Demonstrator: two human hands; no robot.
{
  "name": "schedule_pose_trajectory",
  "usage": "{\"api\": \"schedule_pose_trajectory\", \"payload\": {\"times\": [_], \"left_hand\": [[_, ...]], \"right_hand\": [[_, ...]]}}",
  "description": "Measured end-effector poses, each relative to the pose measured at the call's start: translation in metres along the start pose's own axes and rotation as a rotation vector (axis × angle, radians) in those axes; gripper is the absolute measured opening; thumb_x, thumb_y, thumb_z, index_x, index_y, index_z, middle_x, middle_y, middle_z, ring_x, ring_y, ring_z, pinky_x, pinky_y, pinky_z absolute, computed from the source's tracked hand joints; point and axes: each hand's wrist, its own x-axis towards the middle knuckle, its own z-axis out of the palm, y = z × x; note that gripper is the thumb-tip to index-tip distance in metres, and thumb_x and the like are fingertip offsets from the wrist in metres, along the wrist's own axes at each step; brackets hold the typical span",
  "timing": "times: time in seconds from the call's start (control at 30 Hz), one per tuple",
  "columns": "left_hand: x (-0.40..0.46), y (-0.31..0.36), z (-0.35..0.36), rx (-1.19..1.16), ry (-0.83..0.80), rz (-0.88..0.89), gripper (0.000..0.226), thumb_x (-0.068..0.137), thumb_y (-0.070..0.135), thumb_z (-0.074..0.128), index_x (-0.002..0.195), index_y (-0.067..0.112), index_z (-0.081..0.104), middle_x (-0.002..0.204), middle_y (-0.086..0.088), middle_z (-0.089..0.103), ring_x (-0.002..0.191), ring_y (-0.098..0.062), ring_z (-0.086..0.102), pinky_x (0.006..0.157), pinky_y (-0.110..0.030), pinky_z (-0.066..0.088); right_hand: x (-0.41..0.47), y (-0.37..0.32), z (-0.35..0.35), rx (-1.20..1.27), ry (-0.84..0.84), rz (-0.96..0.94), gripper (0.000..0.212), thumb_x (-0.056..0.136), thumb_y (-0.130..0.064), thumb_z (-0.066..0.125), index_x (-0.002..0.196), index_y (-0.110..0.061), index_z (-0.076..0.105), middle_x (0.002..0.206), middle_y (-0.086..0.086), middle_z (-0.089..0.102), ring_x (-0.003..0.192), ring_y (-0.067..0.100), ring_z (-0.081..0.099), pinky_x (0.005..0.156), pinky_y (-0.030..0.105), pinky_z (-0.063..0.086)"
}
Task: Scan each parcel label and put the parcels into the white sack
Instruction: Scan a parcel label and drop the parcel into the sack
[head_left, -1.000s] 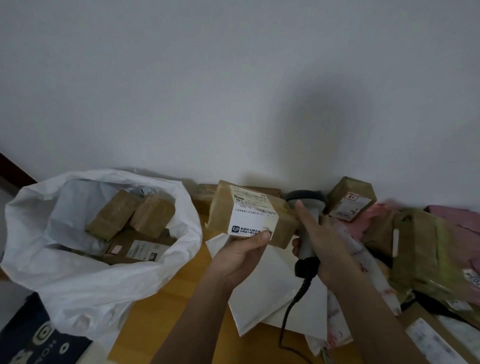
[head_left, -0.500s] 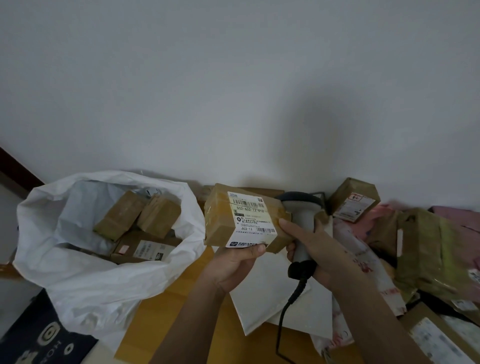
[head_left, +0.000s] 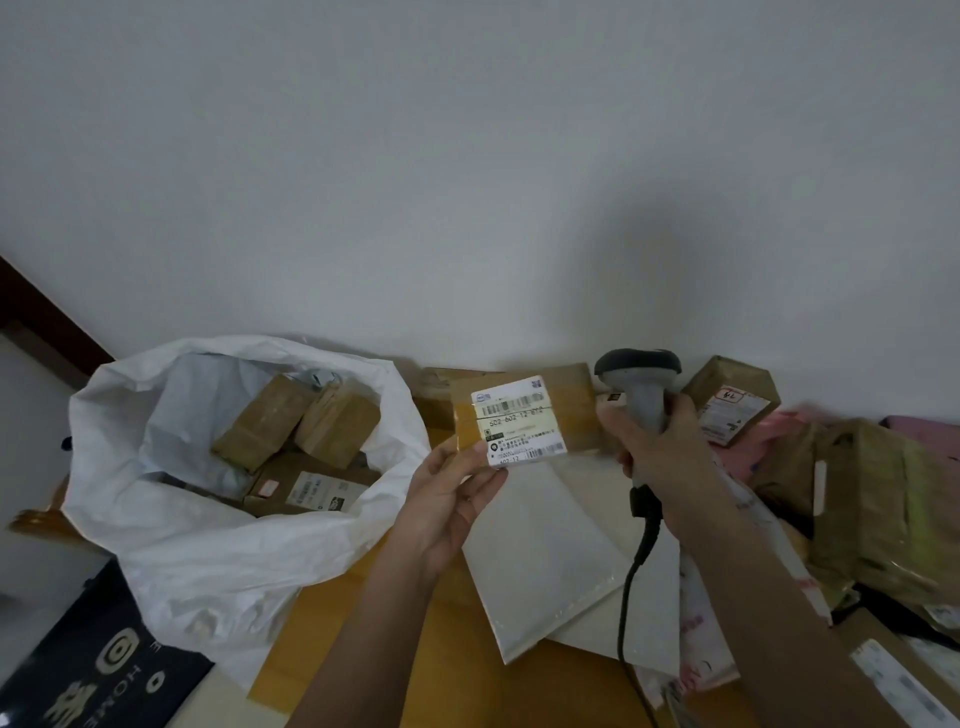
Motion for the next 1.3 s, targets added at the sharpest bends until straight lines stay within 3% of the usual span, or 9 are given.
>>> {"api": "schedule_pose_trajectory", "payload": {"times": [0.13,0.3,0.43,0.73,1.3], "left_hand": [[0.016,0.002,-0.016,0.033,0.183,0.01,0.061,0.086,0.005,0.07,0.139,0.002,0.041,0.11,-0.019,0.072,0.102,-0.028,0.07,0.091,-0.04,0.057],[0.031,0.008,-0.03,0.052,0.271,0.0,0.059,0.082,0.007,0.075,0.134,0.003,0.047,0.11,-0.018,0.071,0.104,-0.029,0.07,0.09,-0.04,0.057],[0.036,0.011,-0.033,0.029,0.307,0.004,0.048,0.085,0.007,0.072,0.128,0.003,0.053,0.111,-0.016,0.072,0.104,-0.03,0.069,0.093,-0.045,0.055],[0.033,0.014,-0.028,-0.092,0.328,0.001,0.037,0.088,0.007,0.068,0.122,0.005,0.054,0.114,-0.017,0.07,0.107,-0.032,0.066,0.096,-0.047,0.053],[0.029,0.012,-0.033,-0.081,0.32,0.01,0.029,0.091,0.003,0.063,0.119,0.002,0.057,0.116,-0.018,0.069,0.11,-0.033,0.065,0.101,-0.046,0.05]], "right_hand": [[-0.01,-0.024,-0.004,0.065,-0.048,0.104,0.018,0.097,-0.035,0.056,0.096,-0.017,0.056,0.072,0.001,0.056,0.051,0.011,0.054,0.048,0.023,0.045],[-0.03,-0.056,-0.012,0.077,-0.332,0.082,0.033,0.098,-0.039,0.05,0.108,-0.01,0.062,0.086,0.011,0.058,0.049,0.013,0.056,0.046,0.023,0.045],[-0.045,-0.081,-0.013,-0.001,-0.416,0.01,0.047,0.09,-0.05,0.051,0.11,-0.009,0.063,0.092,0.017,0.06,0.052,0.015,0.055,0.05,0.026,0.045],[-0.063,-0.102,-0.015,-0.057,-0.408,-0.054,0.049,0.079,-0.054,0.05,0.103,-0.015,0.064,0.107,0.017,0.065,0.047,0.012,0.052,0.047,0.024,0.044],[-0.068,-0.104,-0.012,-0.039,-0.455,-0.053,0.054,0.079,-0.051,0.05,0.105,-0.006,0.063,0.102,0.021,0.062,0.045,0.012,0.049,0.046,0.023,0.042]]}}
